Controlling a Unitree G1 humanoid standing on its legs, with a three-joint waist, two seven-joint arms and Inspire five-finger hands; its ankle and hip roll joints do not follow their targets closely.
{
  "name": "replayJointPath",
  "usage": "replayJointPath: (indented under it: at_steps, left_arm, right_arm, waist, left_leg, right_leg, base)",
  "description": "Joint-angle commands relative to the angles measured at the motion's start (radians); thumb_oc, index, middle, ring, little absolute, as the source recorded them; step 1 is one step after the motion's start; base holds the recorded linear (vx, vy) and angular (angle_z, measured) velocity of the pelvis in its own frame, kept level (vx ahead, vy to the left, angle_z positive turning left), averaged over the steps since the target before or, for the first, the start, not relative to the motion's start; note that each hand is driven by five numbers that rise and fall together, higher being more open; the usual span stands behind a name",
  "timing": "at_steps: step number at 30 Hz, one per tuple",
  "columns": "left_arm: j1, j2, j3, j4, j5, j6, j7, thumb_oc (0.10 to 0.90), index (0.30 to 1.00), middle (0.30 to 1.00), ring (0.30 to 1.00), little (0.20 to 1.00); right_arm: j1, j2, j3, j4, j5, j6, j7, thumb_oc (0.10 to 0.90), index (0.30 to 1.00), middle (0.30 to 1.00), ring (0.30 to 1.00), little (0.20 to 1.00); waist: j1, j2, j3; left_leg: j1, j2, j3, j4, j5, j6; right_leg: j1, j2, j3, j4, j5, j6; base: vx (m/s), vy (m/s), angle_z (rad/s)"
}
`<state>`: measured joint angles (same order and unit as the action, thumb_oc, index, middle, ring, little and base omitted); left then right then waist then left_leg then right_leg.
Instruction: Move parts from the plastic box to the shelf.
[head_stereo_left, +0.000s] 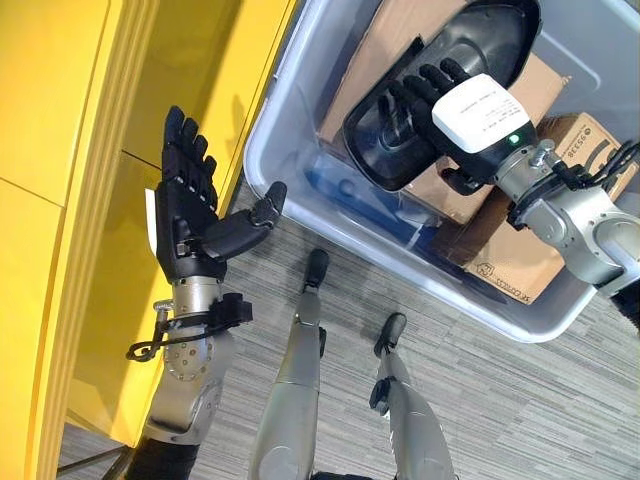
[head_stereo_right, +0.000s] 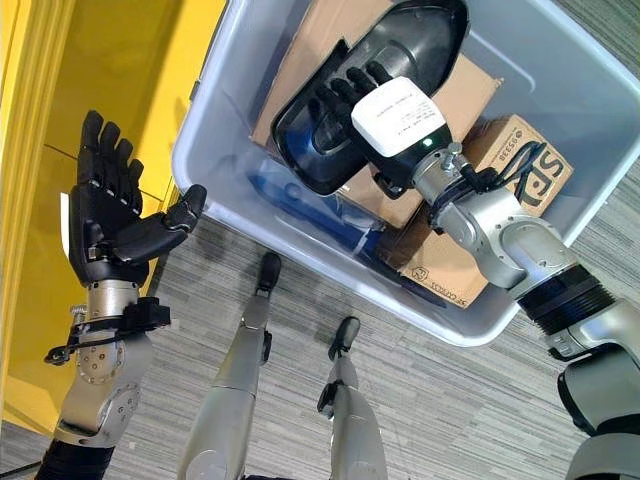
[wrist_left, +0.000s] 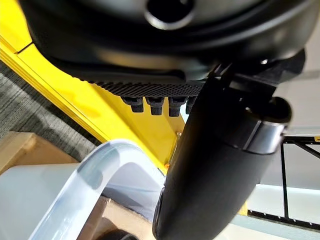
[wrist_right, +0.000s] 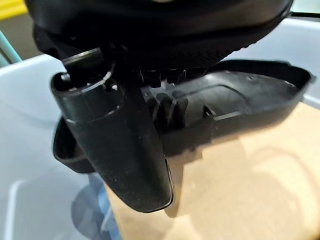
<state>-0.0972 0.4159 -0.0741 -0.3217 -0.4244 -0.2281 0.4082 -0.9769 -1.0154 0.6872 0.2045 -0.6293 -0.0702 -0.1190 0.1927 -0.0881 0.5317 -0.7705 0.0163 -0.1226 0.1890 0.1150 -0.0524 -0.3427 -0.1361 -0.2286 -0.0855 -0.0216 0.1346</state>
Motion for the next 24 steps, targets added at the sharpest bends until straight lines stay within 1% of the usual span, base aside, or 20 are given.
replayJointPath:
  at_steps: [1,2,4,7,9,11,13,21,24]
  left_arm:
    - [0.018,0.025,0.056,-0.163,0.058,-0.114,0.013,0.900,1.000,1.000,1.000,1.000]
    - [0.016,0.026,0.057,-0.164,0.058,-0.114,0.013,0.900,1.000,1.000,1.000,1.000]
    - [0.020,0.025,0.056,-0.163,0.058,-0.114,0.013,0.900,1.000,1.000,1.000,1.000]
    - [0.021,0.026,0.053,-0.162,0.058,-0.113,0.010,0.900,1.000,1.000,1.000,1.000]
    - [0.026,0.024,0.053,-0.161,0.055,-0.114,0.010,0.900,1.000,1.000,1.000,1.000]
    - [0.024,0.020,0.052,-0.159,0.052,-0.115,0.009,0.900,1.000,1.000,1.000,1.000]
    - [0.025,0.020,0.051,-0.158,0.050,-0.116,0.008,0.900,1.000,1.000,1.000,1.000]
    - [0.013,0.023,0.038,-0.156,0.041,-0.129,0.012,0.900,1.000,1.000,1.000,1.000]
    - [0.010,0.022,0.041,-0.157,0.042,-0.135,0.019,0.900,1.000,1.000,1.000,1.000]
  right_arm:
    - [-0.074,-0.008,-0.050,-0.056,-0.019,-0.018,-0.079,0.900,1.000,1.000,1.000,1.000]
    - [-0.071,-0.011,-0.053,-0.059,-0.020,-0.020,-0.079,0.900,1.000,1.000,1.000,1.000]
    - [-0.059,-0.011,-0.054,-0.062,-0.022,-0.023,-0.074,0.900,1.000,1.000,1.000,1.000]
    - [-0.057,-0.008,-0.049,-0.047,-0.021,-0.024,-0.069,0.900,1.000,1.000,1.000,1.000]
    - [-0.054,0.000,-0.044,-0.028,-0.015,-0.022,-0.069,0.900,1.000,1.000,1.000,1.000]
    - [-0.055,0.015,-0.035,0.006,-0.006,-0.019,-0.070,0.900,1.000,1.000,1.000,1.000]
    - [-0.057,0.025,-0.031,0.019,0.000,-0.018,-0.071,0.900,1.000,1.000,1.000,1.000]
    - [-0.135,0.078,0.039,0.132,0.008,-0.007,-0.087,0.900,1.000,1.000,1.000,1.000]
    - [-0.155,0.096,0.058,0.166,0.003,0.001,-0.094,0.900,1.000,1.000,1.000,1.000]
  waist:
    - [-0.030,0.016,-0.012]
    - [-0.030,0.019,-0.012]
    - [-0.031,0.016,-0.012]
    - [-0.031,0.020,-0.012]
    - [-0.032,0.021,-0.012]
    - [-0.031,0.024,-0.012]
    - [-0.031,0.021,-0.012]
    - [-0.021,0.031,-0.012]
    - [-0.020,0.035,-0.012]
  left_leg:
    - [-0.151,0.005,0.051,0.129,-0.039,-0.024]
    - [-0.154,0.007,0.049,0.123,-0.031,-0.022]
    - [-0.156,0.005,0.051,0.128,-0.038,-0.024]
    - [-0.164,0.003,0.051,0.125,-0.032,-0.021]
    - [-0.165,0.002,0.050,0.127,-0.037,-0.022]
    - [-0.174,0.001,0.048,0.125,-0.030,-0.020]
    - [-0.175,0.001,0.050,0.132,-0.038,-0.021]
    - [-0.212,-0.008,0.043,0.138,-0.039,-0.019]
    - [-0.242,-0.014,0.042,0.153,-0.044,-0.020]
  right_leg:
    - [0.251,-0.022,-0.009,-0.002,-0.144,0.000]
    - [0.246,-0.021,-0.009,-0.002,-0.141,0.001]
    - [0.249,-0.022,-0.009,-0.002,-0.147,-0.001]
    - [0.241,-0.020,-0.009,-0.002,-0.144,-0.001]
    - [0.241,-0.021,-0.010,-0.002,-0.148,-0.001]
    - [0.232,-0.019,-0.012,-0.002,-0.146,-0.001]
    - [0.235,-0.021,-0.011,-0.002,-0.149,-0.002]
    - [0.211,-0.018,-0.016,-0.002,-0.150,-0.003]
    - [0.193,-0.016,-0.019,-0.002,-0.153,-0.005]
  base:
    - [-0.01,0.003,0.03]
    - [0.00,0.000,0.00]
    - [0.00,0.000,0.00]
    - [0.00,0.000,0.00]
    - [0.00,0.000,0.00]
    - [0.00,0.000,0.00]
    - [0.00,0.000,0.00]
    - [0.00,0.000,0.00]
    - [0.00,0.000,0.00]
